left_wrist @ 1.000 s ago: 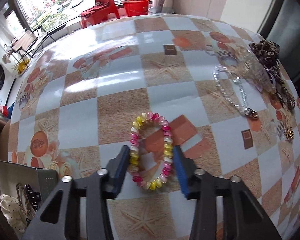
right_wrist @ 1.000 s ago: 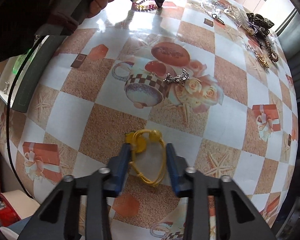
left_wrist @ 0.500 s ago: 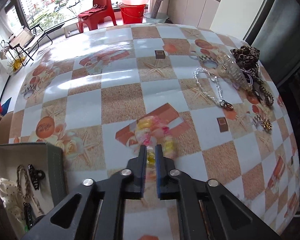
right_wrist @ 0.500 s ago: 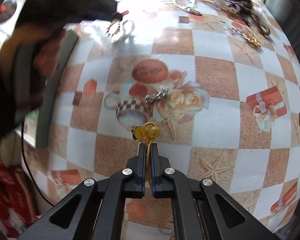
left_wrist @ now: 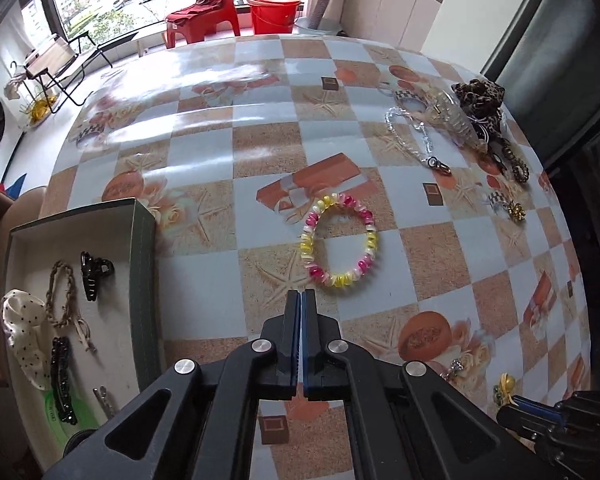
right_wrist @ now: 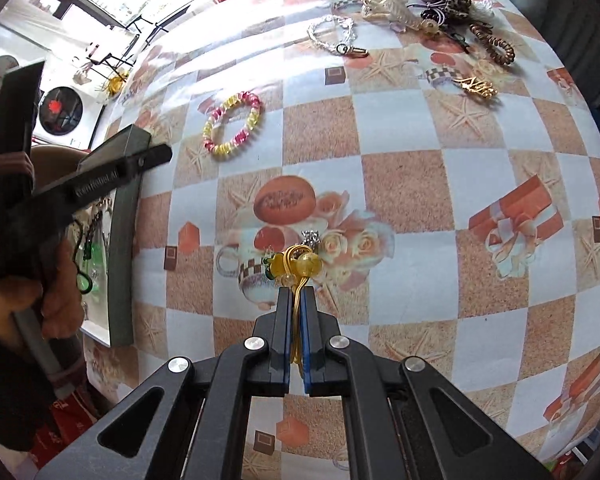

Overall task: Organize jewelry
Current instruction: 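Carry the beaded bracelet and yellow hair tie over the grey tray with both tools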

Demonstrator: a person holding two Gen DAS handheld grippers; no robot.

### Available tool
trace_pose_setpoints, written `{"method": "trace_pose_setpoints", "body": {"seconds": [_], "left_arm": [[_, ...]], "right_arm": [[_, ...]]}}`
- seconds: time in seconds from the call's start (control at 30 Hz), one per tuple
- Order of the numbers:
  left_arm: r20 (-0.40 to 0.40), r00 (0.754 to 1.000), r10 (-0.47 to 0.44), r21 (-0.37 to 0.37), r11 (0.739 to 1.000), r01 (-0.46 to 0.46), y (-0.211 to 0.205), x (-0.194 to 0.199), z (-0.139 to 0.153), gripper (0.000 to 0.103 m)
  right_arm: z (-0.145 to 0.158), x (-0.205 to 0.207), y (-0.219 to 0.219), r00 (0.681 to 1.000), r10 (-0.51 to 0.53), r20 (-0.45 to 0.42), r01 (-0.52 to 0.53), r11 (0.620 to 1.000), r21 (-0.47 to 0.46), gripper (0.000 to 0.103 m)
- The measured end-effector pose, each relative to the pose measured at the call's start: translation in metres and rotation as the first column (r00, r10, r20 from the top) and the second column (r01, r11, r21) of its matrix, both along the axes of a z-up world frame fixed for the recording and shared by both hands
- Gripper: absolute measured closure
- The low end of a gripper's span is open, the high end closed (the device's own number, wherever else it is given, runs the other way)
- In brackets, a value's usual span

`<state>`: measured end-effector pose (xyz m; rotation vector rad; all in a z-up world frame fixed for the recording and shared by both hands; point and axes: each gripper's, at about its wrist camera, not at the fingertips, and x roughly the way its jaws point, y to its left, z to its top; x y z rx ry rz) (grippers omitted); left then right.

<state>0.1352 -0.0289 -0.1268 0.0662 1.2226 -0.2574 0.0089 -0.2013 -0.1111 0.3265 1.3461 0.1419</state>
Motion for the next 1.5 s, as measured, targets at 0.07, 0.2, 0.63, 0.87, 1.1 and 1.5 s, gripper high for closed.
{"method": "trace_pose_setpoints", "body": {"seconds": [0.07,0.2,0.63,0.87,1.1,1.5], "left_arm": [[-0.018,1.0,0.011,-0.024,1.0,-0.011,-0.001,0.004,-0.002,0.097],[0.027,1.0,0.015,0.02,1.0,-0.016,-0.009,0.01,-0.003,0.0],[-0.041,0.999,0.028,0.115,0.993,-0.024,-0.022,0.07,-0.057,0.032],[-0.037,0.996,-0.077,0.114,0.99,0.081,-0.048,0.063,-0.052,0.092],[-0.003,0.998,-0.066,0.018,0.998,0.066,-0.051,0.051,-0.029,0.092],[0.043,0.999,0.024,-0.078,0.997,-0.02,0.007,-0.01,0.023,0.092]], "right_arm": [[-0.003,0.001,0.004,1.0,-0.004,0.001,0.004,1.0,-0.002,0.099],[0.0,0.002,0.001,1.0,-0.008,0.009,0.008,1.0,0.002,0.099],[-0.002,-0.002,-0.019,0.999,-0.049,0.01,0.049,0.998,0.026,0.099],[0.0,0.001,-0.028,0.998,-0.065,0.016,0.064,0.998,0.021,0.099],[0.008,0.005,-0.029,0.997,-0.069,0.038,0.069,0.998,0.012,0.099],[0.024,0.018,-0.016,0.995,-0.053,0.079,0.052,0.999,0.011,0.099]]}}
